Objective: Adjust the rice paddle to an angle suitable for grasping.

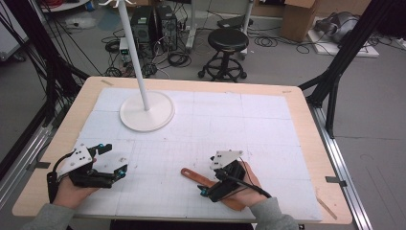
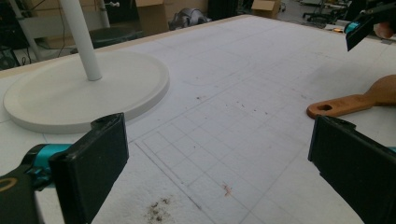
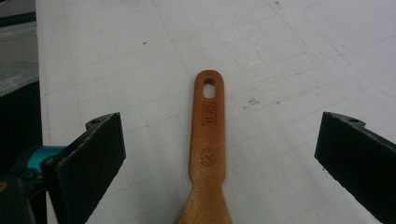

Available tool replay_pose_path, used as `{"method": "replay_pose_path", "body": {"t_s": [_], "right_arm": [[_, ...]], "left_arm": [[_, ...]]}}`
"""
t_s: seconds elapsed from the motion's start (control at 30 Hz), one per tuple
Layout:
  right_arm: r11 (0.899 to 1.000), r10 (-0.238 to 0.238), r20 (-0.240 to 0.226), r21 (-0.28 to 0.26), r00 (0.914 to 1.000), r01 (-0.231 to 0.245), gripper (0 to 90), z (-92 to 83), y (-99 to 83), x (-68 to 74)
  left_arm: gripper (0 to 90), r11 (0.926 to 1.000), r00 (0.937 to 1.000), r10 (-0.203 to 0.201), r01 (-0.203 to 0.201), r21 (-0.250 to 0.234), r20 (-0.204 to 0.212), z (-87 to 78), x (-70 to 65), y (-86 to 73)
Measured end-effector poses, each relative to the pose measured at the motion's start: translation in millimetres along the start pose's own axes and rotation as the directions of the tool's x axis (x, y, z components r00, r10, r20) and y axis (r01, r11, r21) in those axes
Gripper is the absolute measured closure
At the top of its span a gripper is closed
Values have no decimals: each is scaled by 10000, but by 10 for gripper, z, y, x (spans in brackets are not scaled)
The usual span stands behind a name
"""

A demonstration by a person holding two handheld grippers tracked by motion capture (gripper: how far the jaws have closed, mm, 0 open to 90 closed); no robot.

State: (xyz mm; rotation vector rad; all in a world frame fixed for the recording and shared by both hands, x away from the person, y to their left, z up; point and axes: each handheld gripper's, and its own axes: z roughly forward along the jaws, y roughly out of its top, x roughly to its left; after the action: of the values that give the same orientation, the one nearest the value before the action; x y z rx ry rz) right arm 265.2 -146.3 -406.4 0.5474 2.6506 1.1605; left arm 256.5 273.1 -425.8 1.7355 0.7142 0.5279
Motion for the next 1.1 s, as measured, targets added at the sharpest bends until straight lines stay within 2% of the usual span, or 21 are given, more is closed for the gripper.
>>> {"method": "replay_pose_path", "body": {"t_s": [0.33,0.53,0.63,0.8,0.93,1.1], "right_arm": [[9976,101,-176,687,9998,-89,2,178,39,-21],[9922,264,-184,1225,9995,-239,61,297,50,-35],[9886,283,-190,1487,9994,-251,154,347,54,-46],[9799,478,-94,1946,9988,-450,249,370,48,-56],[9724,380,-111,2307,9992,-344,361,375,46,-64],[9646,388,-122,2616,9992,-343,427,385,77,-37]], "left_arm": [[56,10000,10000,-43,43,53,-2,-9,-10,-5],[56,10000,10000,-29,29,42,-14,-19,-12,-10],[56,10000,10000,-43,43,66,-37,-27,-10,-13],[55,10000,10000,-91,92,39,-31,-33,-1,-20],[56,9999,9999,-124,124,36,-48,-52,-2,-29],[56,9999,9998,-142,142,-33,-129,-102,-1,-35]]}}
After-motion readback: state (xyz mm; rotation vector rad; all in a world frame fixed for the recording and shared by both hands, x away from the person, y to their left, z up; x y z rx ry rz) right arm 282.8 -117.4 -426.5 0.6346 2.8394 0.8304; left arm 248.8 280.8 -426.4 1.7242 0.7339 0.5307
